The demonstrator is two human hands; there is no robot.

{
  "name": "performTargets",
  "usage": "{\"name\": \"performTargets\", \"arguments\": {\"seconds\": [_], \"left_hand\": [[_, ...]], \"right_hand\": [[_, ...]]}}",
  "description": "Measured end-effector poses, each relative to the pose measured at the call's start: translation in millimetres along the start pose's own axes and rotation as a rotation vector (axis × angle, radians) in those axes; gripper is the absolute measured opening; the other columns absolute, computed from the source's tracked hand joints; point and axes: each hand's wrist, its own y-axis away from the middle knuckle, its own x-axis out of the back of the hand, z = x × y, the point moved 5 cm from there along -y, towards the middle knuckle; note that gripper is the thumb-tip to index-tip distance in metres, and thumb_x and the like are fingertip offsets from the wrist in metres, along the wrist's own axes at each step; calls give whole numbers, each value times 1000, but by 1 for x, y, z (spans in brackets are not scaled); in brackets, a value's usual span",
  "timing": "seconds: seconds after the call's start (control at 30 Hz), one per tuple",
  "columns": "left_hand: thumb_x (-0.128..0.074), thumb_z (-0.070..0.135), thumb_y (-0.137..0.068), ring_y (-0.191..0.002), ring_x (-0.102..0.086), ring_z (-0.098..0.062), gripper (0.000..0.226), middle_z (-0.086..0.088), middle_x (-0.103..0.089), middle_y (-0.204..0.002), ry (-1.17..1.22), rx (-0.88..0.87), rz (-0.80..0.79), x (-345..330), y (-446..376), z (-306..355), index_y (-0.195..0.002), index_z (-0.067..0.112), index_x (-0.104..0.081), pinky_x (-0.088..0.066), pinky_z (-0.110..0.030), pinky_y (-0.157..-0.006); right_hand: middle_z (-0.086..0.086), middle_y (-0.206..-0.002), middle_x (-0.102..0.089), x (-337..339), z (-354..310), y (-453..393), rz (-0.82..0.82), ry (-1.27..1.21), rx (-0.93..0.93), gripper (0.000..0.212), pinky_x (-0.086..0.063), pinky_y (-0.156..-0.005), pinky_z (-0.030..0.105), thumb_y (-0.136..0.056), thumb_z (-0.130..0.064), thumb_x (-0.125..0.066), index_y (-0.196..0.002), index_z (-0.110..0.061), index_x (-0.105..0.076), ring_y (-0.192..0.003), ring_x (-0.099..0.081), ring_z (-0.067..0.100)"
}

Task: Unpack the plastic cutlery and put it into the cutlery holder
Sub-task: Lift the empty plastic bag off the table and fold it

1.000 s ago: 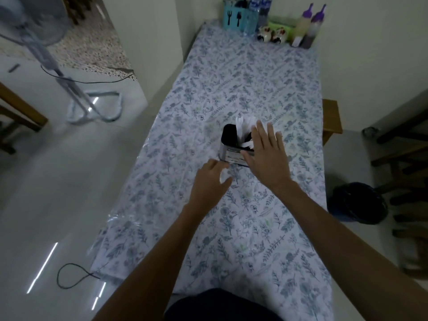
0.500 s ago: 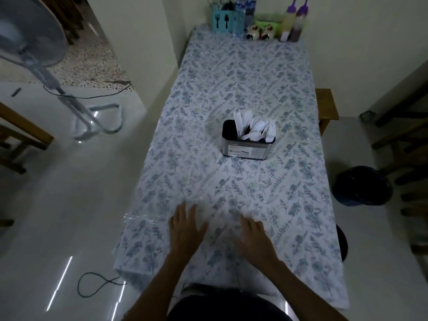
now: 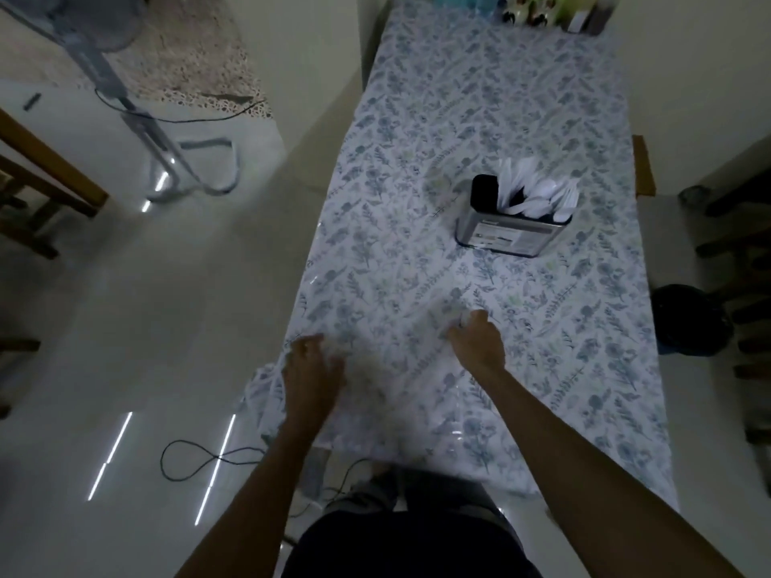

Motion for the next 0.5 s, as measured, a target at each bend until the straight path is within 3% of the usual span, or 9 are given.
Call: {"name": "performTargets", "arguments": {"seconds": [0.1, 0.17, 0.27, 0.3, 0.37, 0.43, 0.5], "left_hand": [[-71, 35, -92, -127, -50, -47, 69, -27, -47, -142, 232, 201, -43, 15, -32, -10, -145, 2, -42, -42, -51, -107], [-70, 47, -91, -127, -54, -43, 77, -23, -52, -143, 396, 292, -130, 11, -52, -21, -146, 0, -41, -46, -49, -106], [-65, 73, -77, -86, -70, -29, 90, -18, -72, -107, 570, 370, -166, 9, -69, -36, -130, 0, -55, -58, -36, -73], [-66, 67, -82, -75, -68, -24, 79, -13, -73, -91, 596, 364, -163, 12, -70, -36, -123, 0, -60, -54, -31, -66], [-68, 47, -93, -72, -63, -21, 47, -6, -68, -78, 586, 313, -172, 24, -71, -33, -108, 2, -72, -47, -28, -66], [-71, 31, -94, -78, -60, -21, 20, -4, -68, -79, 652, 235, -187, 41, -72, -26, -89, 13, -79, -45, -29, -68], [-70, 21, -94, -88, -64, -17, 17, 5, -74, -88, 786, 132, -147, 71, -75, -15, -81, 26, -80, -47, -31, -81]], "right_hand": [[16, -121, -64, 0, -1, -4, 0, -28, -64, 47, -50, -82, 37, -91, -32, -61, -131, -9, -52, -111, -63, 36], [10, -100, -68, -3, -4, -4, -45, -58, -84, 29, -46, -71, 30, -87, -29, -67, -107, -8, -62, -93, -66, 31], [8, -79, -65, -12, -2, 0, -143, -183, -93, 24, -44, -65, 31, -87, -34, -69, -85, -11, -65, -76, -62, 25], [7, -74, -63, -12, 2, 3, -170, -290, -103, 23, -43, -62, 31, -87, -35, -69, -81, -13, -66, -69, -59, 23], [6, -70, -60, -7, 7, 10, -239, -484, -127, 17, -40, -58, 29, -90, -31, -70, -81, -16, -70, -59, -51, 18], [7, -76, -65, 8, 5, 18, -298, -582, -113, 7, -43, -64, 31, -88, -25, -75, -86, -19, -76, -66, -56, 19], [0, -86, -73, 36, -8, 23, -257, -626, -5, 4, -49, -73, 30, -87, -25, -77, -86, -22, -79, -84, -65, 22]]}}
